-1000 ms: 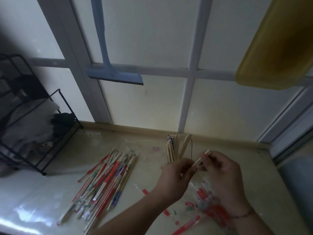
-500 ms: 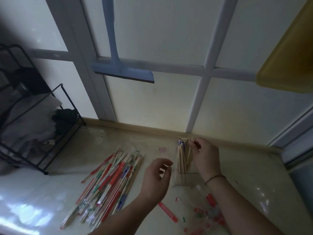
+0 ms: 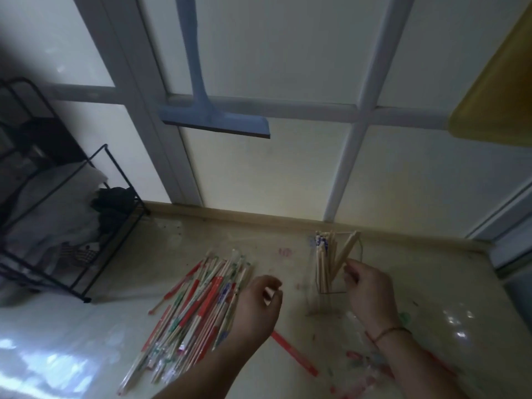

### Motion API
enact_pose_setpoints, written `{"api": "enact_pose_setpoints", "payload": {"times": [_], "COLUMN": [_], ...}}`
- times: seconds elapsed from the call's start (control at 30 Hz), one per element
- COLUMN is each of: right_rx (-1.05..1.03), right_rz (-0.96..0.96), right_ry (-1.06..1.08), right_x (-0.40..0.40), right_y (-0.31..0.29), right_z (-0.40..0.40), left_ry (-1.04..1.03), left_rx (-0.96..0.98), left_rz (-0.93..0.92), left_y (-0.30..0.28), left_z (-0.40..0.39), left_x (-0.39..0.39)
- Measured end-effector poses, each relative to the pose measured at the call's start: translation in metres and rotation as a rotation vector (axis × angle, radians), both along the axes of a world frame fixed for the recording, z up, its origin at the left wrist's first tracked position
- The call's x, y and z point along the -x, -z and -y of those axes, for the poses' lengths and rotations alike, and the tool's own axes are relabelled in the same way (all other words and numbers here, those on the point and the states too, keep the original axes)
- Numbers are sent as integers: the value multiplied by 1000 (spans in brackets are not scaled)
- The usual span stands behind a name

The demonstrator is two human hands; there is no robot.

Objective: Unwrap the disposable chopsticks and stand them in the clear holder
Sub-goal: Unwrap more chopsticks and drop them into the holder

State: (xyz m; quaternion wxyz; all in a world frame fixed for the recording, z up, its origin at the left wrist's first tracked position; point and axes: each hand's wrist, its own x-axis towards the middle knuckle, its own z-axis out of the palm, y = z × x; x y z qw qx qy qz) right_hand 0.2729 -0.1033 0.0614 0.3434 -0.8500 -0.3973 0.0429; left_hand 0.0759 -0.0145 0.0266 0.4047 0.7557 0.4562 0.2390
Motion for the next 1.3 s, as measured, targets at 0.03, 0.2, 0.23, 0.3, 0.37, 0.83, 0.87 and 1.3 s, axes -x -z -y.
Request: {"api": "enact_pose_setpoints", "payload": {"times": [0.03, 0.2, 0.23, 0.3, 0.37, 0.83, 0.87, 1.3], "right_rx": [-58, -334, -345, -327, -301, -58, -51, -68], "right_rz": [36, 162, 154, 138, 151, 69, 66, 150], "right_ry": [10, -23, -47, -52, -62, -480, -491, -470], "right_x": [1, 27, 34, 51, 68, 104, 104, 87], "right_y": [0, 4, 8, 18, 28, 35, 34, 5], "right_z": [7, 34, 36, 36, 33, 7, 9, 61], "left_ry": [-12, -8, 19, 71, 99, 131, 126, 87], "left_rx": [-54, -155, -165, -232, -249, -114, -106, -87], "left_rz": [-140, -755, -801, -861, -899, -922, -958, -539], "left_y": [9, 41, 45, 50, 50, 41, 41, 4], "left_z": [-4, -18, -19, -18, -15, -13, -13, 15], "left_x": [15, 86, 92, 97, 93, 80, 77, 103]}}
